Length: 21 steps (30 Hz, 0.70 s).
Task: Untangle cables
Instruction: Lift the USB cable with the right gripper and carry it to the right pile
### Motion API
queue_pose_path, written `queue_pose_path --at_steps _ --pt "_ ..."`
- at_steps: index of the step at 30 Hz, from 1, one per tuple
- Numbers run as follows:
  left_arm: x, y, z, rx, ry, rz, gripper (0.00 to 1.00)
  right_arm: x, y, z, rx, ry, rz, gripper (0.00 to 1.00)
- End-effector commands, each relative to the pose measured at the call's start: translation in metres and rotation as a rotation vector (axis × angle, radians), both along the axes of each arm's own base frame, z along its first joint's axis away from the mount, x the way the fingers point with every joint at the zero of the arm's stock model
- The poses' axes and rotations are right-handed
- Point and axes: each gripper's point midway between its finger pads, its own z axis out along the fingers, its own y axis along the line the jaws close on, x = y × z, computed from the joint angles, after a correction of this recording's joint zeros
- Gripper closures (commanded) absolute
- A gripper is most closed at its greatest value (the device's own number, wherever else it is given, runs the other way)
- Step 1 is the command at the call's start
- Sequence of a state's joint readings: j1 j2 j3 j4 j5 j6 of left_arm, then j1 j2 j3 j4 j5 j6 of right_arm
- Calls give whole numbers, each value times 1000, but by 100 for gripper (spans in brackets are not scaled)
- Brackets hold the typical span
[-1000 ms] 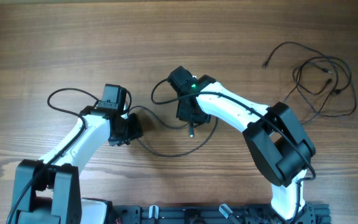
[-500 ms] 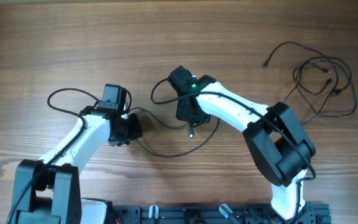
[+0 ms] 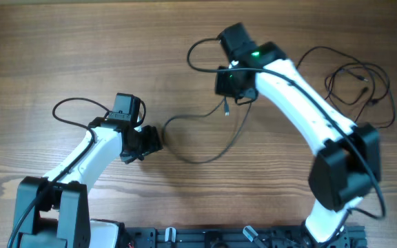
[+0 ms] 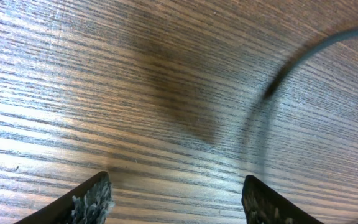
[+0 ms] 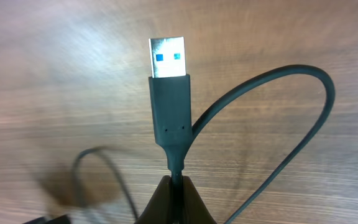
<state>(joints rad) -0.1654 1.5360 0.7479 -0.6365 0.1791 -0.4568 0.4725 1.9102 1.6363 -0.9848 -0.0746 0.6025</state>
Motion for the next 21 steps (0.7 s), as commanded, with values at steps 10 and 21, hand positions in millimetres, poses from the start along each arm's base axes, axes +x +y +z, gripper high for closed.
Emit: queue_pose_path --at_steps 10,21 --pt "3 1 2 12 -13 -6 28 8 -32 43 1 -94 64 96" --pt "2 1 2 11 -13 -5 27 36 -209 172 -47 -321 -183 96"
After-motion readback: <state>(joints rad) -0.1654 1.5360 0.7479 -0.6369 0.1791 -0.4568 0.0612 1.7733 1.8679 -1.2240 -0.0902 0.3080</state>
